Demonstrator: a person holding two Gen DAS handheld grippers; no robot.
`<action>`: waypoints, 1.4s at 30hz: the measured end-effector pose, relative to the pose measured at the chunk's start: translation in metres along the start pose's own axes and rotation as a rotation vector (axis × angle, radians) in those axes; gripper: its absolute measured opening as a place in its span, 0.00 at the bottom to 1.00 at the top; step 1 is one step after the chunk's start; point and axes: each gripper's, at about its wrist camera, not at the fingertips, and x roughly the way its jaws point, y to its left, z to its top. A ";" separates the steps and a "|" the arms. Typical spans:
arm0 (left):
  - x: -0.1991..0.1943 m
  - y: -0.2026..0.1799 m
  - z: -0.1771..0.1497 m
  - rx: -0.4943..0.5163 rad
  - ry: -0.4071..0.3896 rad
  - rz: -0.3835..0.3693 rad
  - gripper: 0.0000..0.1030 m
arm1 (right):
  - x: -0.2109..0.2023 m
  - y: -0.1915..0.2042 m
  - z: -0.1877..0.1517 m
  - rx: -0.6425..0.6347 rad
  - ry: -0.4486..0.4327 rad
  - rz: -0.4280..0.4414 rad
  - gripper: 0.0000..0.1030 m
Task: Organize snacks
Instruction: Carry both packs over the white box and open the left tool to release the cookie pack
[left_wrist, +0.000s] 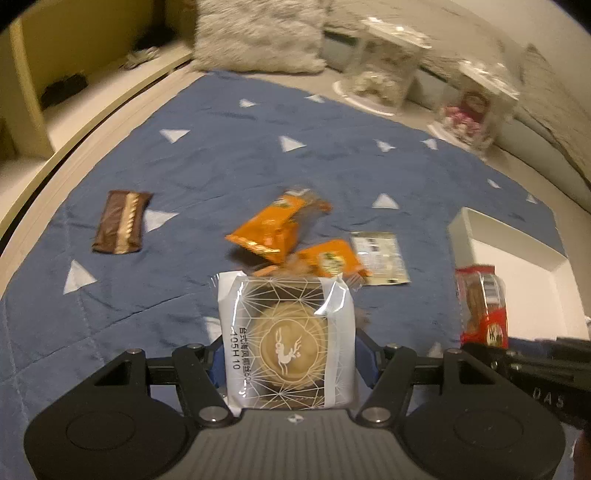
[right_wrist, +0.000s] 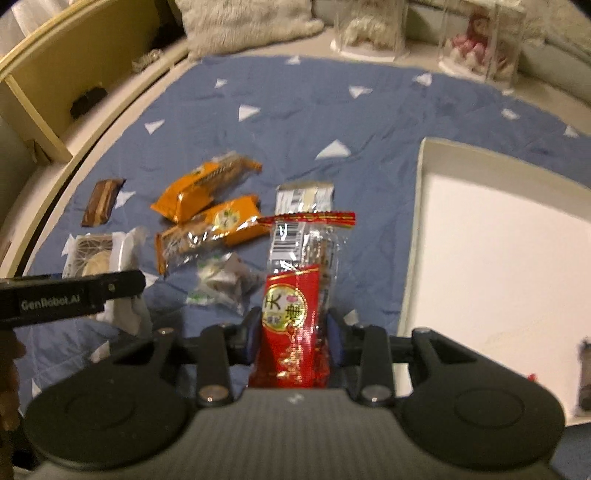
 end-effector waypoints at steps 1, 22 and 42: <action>-0.002 -0.005 0.000 0.007 -0.003 -0.005 0.64 | -0.004 -0.003 0.000 0.004 -0.010 -0.003 0.40; 0.005 -0.116 0.006 0.188 -0.004 -0.116 0.64 | -0.064 -0.112 -0.029 0.154 -0.117 -0.155 0.40; 0.044 -0.207 -0.002 0.221 0.069 -0.243 0.64 | -0.071 -0.203 -0.049 0.278 -0.132 -0.256 0.41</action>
